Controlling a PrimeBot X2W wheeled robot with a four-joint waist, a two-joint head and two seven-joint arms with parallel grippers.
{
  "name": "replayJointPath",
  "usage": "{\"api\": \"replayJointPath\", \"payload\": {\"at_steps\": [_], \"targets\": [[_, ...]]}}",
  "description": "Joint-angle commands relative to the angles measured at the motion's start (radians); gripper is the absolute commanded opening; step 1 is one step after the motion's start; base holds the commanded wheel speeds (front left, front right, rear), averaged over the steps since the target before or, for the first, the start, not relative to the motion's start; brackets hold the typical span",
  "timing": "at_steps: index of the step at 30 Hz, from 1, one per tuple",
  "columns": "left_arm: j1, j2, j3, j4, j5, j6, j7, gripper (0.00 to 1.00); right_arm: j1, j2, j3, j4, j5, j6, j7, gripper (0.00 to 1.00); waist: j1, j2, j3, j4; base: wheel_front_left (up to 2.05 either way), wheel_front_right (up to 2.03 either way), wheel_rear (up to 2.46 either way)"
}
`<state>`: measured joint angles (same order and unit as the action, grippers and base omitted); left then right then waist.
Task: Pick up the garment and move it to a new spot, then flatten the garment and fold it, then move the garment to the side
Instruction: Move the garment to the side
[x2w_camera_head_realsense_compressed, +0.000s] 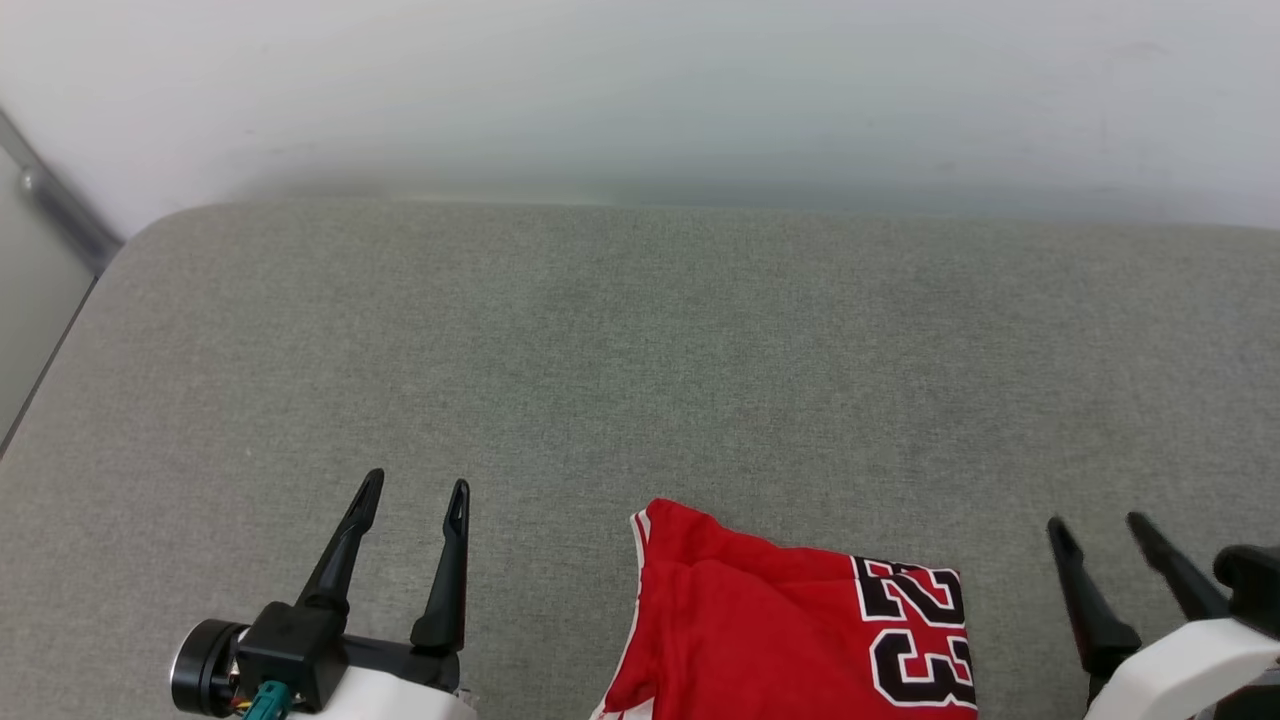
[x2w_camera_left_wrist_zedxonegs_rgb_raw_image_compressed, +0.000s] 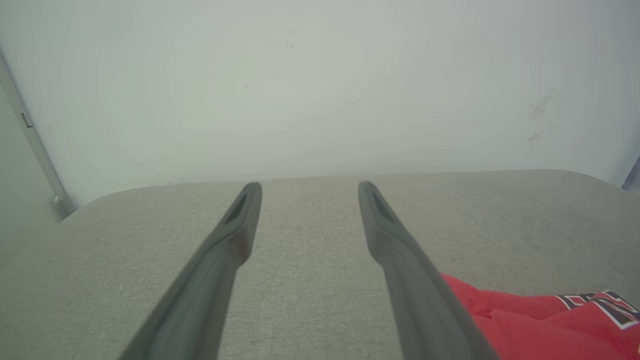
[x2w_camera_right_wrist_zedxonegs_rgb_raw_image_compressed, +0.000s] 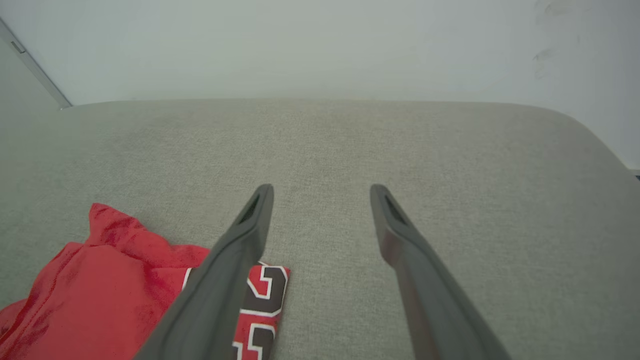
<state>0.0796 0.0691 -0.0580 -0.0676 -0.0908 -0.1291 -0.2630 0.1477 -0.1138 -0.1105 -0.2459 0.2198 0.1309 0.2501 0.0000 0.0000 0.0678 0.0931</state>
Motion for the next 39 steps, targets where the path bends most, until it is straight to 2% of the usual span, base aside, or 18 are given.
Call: {"api": "replayJointPath", "payload": {"at_steps": [1, 3, 8, 15, 24, 35, 36, 37, 38, 39], "targets": [[-0.012, 0.003, -0.001, -0.006, 0.002, -0.001, -0.002, 1.00, 0.014, -0.007, 0.002, -0.017, 0.025, 0.000, 0.055, 1.00, 0.0000, 0.0000, 0.009, 0.004, 0.00, 0.00, 0.00], [-0.018, 0.004, 0.000, -0.010, 0.000, -0.001, -0.002, 1.00, 0.033, -0.026, 0.021, -0.041, 0.059, 0.000, 0.197, 1.00, 0.0000, 0.0000, 0.020, 0.007, 0.00, 0.00, 0.00], [-0.035, 0.003, -0.006, -0.009, 0.004, -0.001, -0.002, 1.00, 0.047, -0.020, 0.031, -0.107, 0.146, 0.000, 0.494, 1.00, 0.0000, 0.0000, 0.052, 0.019, 0.00, 0.00, 0.00], [-0.071, -0.003, -0.023, -0.001, 0.003, -0.001, -0.002, 1.00, 0.016, 0.001, 0.043, -0.062, 0.151, 0.000, 0.711, 1.00, 0.0000, 0.0000, 0.093, 0.052, 0.00, 0.00, 0.00], [-0.097, -0.013, -0.033, 0.010, 0.003, -0.001, -0.002, 1.00, -0.037, 0.024, 0.056, 0.033, 0.115, 0.000, 0.771, 1.00, 0.0000, 0.0000, 0.139, 0.099, 0.00, 0.00, 0.00], [-0.114, -0.017, -0.039, 0.024, 0.014, -0.001, -0.002, 1.00, -0.060, 0.052, 0.169, 0.246, 0.083, 0.001, 0.755, 1.00, 0.0000, 0.0000, 0.156, 0.109, 0.00, 0.00, 0.00], [-0.114, -0.017, -0.042, 0.027, 0.016, -0.001, -0.002, 1.00, -0.060, 0.055, 0.173, 0.266, 0.088, 0.001, 0.754, 0.63, 0.0000, 0.0000, 0.155, 0.108, 0.00, 0.00, 0.00], [-0.114, -0.017, -0.044, 0.030, 0.017, -0.001, -0.002, 1.00, -0.063, 0.057, 0.177, 0.284, 0.087, 0.001, 0.748, 0.32, 0.0000, 0.0000, 0.154, 0.108, 0.00, 0.00, 0.00], [-0.114, -0.017, -0.045, 0.031, 0.017, -0.001, -0.002, 1.00, -0.066, 0.057, 0.183, 0.298, 0.084, 0.001, 0.740, 0.21, 0.0000, 0.0000, 0.153, 0.107, 0.00, 0.00, 0.00], [-0.114, -0.017, -0.046, 0.033, 0.017, -0.001, -0.002, 1.00, -0.068, 0.056, 0.185, 0.308, 0.083, 0.001, 0.731, 0.00, 0.0000, 0.0000, 0.151, 0.106, 0.00, 0.00, 0.00]]}}
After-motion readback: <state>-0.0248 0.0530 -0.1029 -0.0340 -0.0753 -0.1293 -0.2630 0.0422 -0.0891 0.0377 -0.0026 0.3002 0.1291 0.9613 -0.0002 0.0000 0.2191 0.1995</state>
